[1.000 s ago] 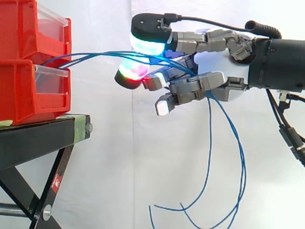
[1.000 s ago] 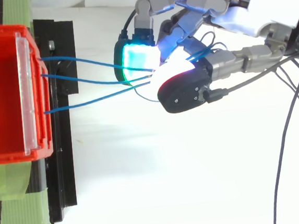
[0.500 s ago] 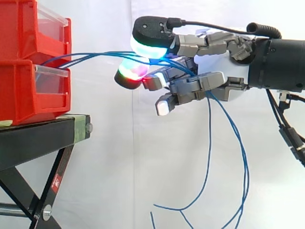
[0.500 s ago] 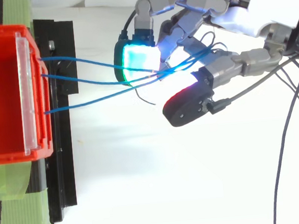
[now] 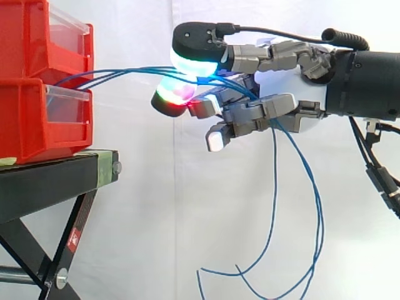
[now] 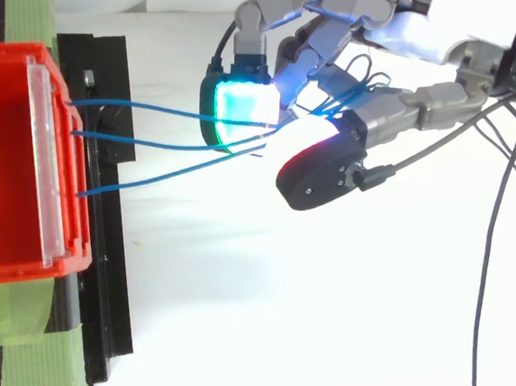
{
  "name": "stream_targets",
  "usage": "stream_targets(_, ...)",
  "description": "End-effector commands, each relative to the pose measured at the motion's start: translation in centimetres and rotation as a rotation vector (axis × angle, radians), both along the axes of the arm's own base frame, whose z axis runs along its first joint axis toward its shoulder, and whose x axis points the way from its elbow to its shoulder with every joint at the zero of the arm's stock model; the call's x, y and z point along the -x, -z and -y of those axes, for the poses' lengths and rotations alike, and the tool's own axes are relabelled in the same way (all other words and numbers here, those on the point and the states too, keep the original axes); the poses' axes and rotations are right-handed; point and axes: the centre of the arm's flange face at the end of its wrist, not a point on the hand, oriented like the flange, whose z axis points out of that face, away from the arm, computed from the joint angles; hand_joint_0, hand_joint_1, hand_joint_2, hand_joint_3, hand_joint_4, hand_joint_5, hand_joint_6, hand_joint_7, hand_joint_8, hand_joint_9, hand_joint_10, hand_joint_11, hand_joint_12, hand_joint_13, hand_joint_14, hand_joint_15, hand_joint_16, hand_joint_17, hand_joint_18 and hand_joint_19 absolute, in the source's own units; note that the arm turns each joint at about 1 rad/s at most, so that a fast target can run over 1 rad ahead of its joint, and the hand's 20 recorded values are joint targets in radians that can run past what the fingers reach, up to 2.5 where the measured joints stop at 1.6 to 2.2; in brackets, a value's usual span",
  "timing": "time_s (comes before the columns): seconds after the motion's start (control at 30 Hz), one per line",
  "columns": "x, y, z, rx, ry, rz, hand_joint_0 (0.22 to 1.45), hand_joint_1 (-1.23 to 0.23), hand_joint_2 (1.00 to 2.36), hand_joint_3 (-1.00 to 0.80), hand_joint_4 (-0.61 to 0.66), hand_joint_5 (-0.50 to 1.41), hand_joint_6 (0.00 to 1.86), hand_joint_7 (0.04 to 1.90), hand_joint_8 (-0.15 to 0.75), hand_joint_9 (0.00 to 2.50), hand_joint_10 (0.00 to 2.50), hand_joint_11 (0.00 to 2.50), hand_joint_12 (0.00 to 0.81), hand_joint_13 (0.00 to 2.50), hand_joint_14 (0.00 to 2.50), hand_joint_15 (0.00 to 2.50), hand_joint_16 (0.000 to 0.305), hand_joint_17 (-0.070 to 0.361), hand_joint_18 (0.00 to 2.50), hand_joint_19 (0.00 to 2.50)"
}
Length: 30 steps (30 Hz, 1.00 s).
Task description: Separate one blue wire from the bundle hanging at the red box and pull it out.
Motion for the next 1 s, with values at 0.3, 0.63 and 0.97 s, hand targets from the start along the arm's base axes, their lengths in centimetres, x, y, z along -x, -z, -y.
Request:
stream_targets(0.3, -0.01, 0.00, -0.03, 0.000, 0.000, 0.000, 0.62, -0.67, 1.03, -0.15, 0.22, -0.21, 0.83, 1.15, 0.341, 1.09, 0.01, 1.55, 0.315, 1.21, 2.50, 0.52, 0.052, 0.116, 0.91, 0.93)
stream_targets(0.63, -0.06, -0.07, -0.05, -0.001, -0.002, 0.006, 0.63, -0.69, 1.03, 0.01, 0.19, -0.20, 0.83, 1.13, 0.339, 1.10, 0.01, 1.56, 0.313, 1.21, 2.50, 0.52, 0.052, 0.116, 0.91, 0.93)
stream_targets(0.97, -0.08, -0.10, -0.04, 0.006, 0.001, 0.008, 0.70, -0.83, 1.03, 0.02, 0.19, -0.22, 0.83, 1.17, 0.319, 0.98, 0.01, 1.56, 0.311, 1.16, 2.50, 0.52, 0.051, 0.115, 0.84, 0.93)
